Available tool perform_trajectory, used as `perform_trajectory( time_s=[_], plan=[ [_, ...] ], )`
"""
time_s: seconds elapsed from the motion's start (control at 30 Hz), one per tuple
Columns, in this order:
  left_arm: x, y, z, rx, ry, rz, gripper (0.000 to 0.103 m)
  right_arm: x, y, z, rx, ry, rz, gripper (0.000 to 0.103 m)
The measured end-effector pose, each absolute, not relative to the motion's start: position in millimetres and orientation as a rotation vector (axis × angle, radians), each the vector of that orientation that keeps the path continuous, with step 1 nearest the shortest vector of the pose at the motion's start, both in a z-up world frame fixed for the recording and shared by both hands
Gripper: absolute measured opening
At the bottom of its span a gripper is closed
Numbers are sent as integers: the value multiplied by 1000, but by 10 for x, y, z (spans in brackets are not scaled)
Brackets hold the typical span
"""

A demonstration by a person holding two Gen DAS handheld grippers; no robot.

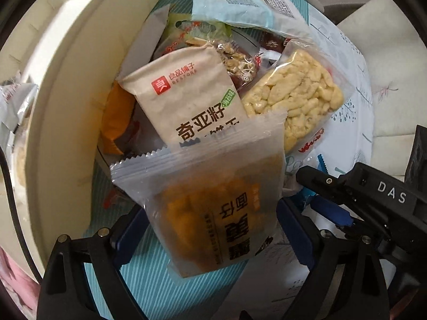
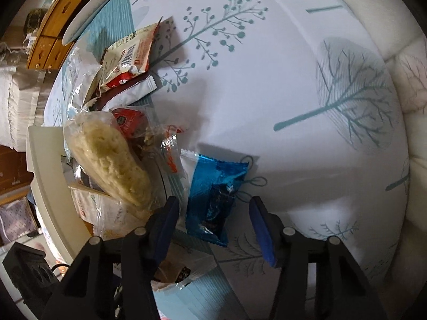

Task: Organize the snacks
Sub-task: 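Grasp the clear orange-puff bag with the left tool while the right tool grasps the blue candy, then carry the puff bag and blue candy into the white tray and release both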

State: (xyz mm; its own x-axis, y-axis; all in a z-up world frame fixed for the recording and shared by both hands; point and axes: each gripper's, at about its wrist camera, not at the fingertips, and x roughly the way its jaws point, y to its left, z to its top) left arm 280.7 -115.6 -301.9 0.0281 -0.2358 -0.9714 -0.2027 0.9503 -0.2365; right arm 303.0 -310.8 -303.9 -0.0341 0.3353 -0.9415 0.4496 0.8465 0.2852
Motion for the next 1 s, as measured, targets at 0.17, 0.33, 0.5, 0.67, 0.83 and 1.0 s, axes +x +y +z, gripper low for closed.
perform_trajectory(
  time_s=[0.17,0.33,0.5,0.67,0.83,1.0],
  plan=[
    [2819,-1151,-2980,-360,1542,-50,80,3145,-2937,-3043,533,1664,-98,52],
    [2829,-1183,-2973,-371,1550,-66,74,3175,-2872,-3029,465,1684,-78,48],
    [2850,-1166,-2983,-380,1601,-83,70,3112,-2993,-3022,470,1681,-77,32],
    [2724,-1116,-2970,-373,1664,-107,64,3022,-3139,-3042,505,1696,-83,31],
    [2616,-1083,-2993,-379,1729,-111,61,2847,-3186,-3050,534,1737,-106,31],
    [2448,-1039,-2927,-331,1775,-127,58,2672,-3175,-2988,545,1770,-111,31]
  ],
)
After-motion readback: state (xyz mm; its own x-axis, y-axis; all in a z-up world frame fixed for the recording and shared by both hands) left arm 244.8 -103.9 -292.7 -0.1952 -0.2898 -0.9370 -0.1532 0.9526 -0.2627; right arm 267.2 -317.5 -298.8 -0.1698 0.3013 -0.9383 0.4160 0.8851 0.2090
